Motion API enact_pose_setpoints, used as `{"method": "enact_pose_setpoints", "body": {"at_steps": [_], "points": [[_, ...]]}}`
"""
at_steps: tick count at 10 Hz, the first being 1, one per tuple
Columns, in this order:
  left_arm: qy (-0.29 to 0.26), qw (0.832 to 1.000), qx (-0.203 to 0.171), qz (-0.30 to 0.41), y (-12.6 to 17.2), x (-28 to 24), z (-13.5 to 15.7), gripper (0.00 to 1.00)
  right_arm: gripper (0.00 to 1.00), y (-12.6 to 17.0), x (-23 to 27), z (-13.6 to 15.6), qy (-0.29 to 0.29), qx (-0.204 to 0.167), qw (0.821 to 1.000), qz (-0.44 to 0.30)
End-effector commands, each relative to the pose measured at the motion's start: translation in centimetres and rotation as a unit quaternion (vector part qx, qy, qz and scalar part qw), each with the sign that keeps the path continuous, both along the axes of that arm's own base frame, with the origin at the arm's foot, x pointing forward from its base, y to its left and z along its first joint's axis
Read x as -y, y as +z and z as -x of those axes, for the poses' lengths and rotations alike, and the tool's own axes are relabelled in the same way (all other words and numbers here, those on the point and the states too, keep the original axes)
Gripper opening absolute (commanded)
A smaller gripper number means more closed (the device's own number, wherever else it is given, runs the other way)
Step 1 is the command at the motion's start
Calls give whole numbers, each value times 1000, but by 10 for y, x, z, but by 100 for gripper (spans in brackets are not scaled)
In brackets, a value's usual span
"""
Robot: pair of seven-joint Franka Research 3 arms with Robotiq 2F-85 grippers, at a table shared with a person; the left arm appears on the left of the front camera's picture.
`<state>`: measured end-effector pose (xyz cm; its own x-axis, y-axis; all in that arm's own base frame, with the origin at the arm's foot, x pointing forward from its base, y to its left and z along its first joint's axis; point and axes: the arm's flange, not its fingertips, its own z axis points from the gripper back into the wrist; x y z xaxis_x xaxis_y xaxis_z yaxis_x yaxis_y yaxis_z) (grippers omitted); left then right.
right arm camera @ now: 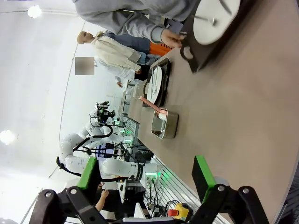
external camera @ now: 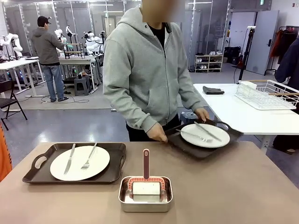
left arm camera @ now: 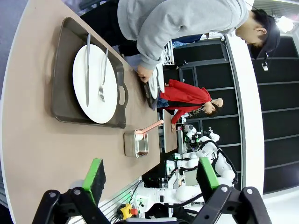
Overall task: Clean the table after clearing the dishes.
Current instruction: When the left (or right) Handle tray is removed, use the left hand (or right hand) to clean the left (or right) side of the table with the Lint Roller.
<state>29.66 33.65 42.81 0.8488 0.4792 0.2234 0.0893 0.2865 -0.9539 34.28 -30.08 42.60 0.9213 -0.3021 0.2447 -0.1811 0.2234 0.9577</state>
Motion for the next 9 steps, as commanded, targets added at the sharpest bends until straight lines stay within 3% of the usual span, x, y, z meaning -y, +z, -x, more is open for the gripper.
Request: {"method": "enact_pose_setpoints", "body": {"at_steps": [1, 3, 5, 7, 9], "points": [[-2, 1000, 6, 1, 0, -1, 3, 100, 100, 0, 0, 0, 0, 0, 1000, 0], [-2, 1000, 6, 1, 0, -1, 3, 100, 100, 34, -41, -36, 53, 24, 996, 61], [-2, 1000, 6, 1, 0, -1, 3, 100, 100, 71, -93, -68, 126, 46, 982, 133], [-2, 1000, 6, 1, 0, -1, 3, 100, 100, 111, -163, -92, 213, 84, 950, 213], [-2, 1000, 6, 1, 0, -1, 3, 100, 100, 127, -244, -108, 301, 97, 899, 304]]}}
